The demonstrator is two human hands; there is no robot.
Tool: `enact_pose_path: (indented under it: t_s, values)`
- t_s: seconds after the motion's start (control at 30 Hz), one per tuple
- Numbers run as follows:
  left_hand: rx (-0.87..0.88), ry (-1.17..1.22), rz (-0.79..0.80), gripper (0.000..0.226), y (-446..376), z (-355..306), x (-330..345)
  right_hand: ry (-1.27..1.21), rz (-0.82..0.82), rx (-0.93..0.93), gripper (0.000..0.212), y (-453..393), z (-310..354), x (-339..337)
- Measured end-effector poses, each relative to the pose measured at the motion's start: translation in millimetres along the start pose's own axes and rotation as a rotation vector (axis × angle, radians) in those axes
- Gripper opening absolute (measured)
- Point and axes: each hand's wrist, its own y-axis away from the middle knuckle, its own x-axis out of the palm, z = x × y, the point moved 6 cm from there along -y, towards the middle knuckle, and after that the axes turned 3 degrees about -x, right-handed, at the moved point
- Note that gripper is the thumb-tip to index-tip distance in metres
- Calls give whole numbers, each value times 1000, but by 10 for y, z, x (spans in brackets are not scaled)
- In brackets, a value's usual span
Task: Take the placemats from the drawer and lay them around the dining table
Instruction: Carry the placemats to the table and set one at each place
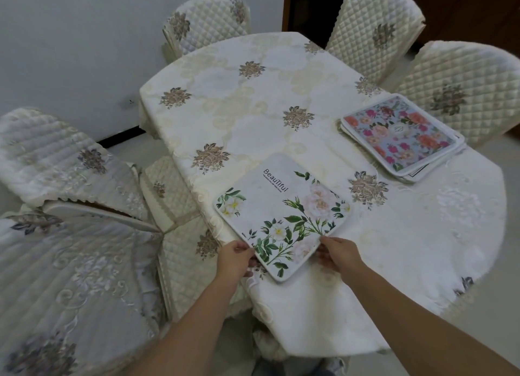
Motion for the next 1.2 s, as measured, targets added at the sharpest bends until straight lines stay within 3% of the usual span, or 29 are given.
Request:
enact_pose_path:
  t_s: [0.23,0.53,0.67,0.8,0.9,0.97,1.2]
  values:
    - [54,-110,-12,4,23,44,-46,200,28,-30,17,69,-93,-118]
    - [121,-239,24,8,74,-2,-52,189,-13,-20,15,128,-276,-225]
    - [178,-396,-14,14,59,-29,-108,322,4,-45,23,104,-286,-229]
    - [309,-629,-133,18,66,-173,-191,673,-160,-231,19,144,-115,-299]
    - [436,-740,-212,13,34,-376,-201,708,-212,-370,12,121,47,-260]
    - [539,-813,-235,23,-41,-498,-154,724,-205,-453,20,67,147,-212]
    - [833,-1129,-59,48,-305,-911,306,1004,-68,-616,51,-206,444,36]
